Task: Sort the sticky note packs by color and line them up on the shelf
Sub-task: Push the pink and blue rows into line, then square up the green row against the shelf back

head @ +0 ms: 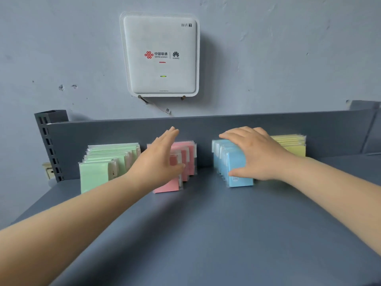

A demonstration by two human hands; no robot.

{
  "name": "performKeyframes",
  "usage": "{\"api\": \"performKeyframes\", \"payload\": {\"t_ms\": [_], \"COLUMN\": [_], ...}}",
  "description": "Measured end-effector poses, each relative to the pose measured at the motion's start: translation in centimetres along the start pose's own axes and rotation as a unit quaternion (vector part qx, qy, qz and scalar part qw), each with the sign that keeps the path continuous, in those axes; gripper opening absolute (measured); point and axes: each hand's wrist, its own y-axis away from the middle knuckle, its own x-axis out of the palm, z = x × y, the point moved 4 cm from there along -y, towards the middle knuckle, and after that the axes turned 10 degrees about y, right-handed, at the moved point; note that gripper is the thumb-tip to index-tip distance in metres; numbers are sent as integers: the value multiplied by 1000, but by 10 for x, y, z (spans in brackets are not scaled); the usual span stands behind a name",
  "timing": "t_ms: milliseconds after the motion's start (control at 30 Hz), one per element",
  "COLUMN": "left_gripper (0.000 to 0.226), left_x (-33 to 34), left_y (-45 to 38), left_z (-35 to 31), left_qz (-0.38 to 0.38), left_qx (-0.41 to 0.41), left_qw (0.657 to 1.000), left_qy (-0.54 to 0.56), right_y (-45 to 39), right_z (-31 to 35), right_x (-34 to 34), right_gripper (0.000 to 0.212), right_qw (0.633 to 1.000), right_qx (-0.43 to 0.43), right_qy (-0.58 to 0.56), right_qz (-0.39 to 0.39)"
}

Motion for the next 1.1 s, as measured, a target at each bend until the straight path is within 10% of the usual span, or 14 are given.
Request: {"api": "performKeyframes", "payload": {"t_ms": [433, 1100], "left_gripper": [78, 83], "left_x": [9, -85], "left_y": [-9, 37], "left_z": [12, 81], "left_qz": [82, -35], "left_qx": [13, -64], "left_qw": [972, 997], "left_qy": [-220, 8], "right_y": [-2, -38], "right_z": [-16, 106], "right_x": [32, -17], "right_gripper": [77, 68], "right_qw": [993, 994], "right_qx": [15, -101], "right_qy": [96, -39], "right_qz": [63, -24]}}
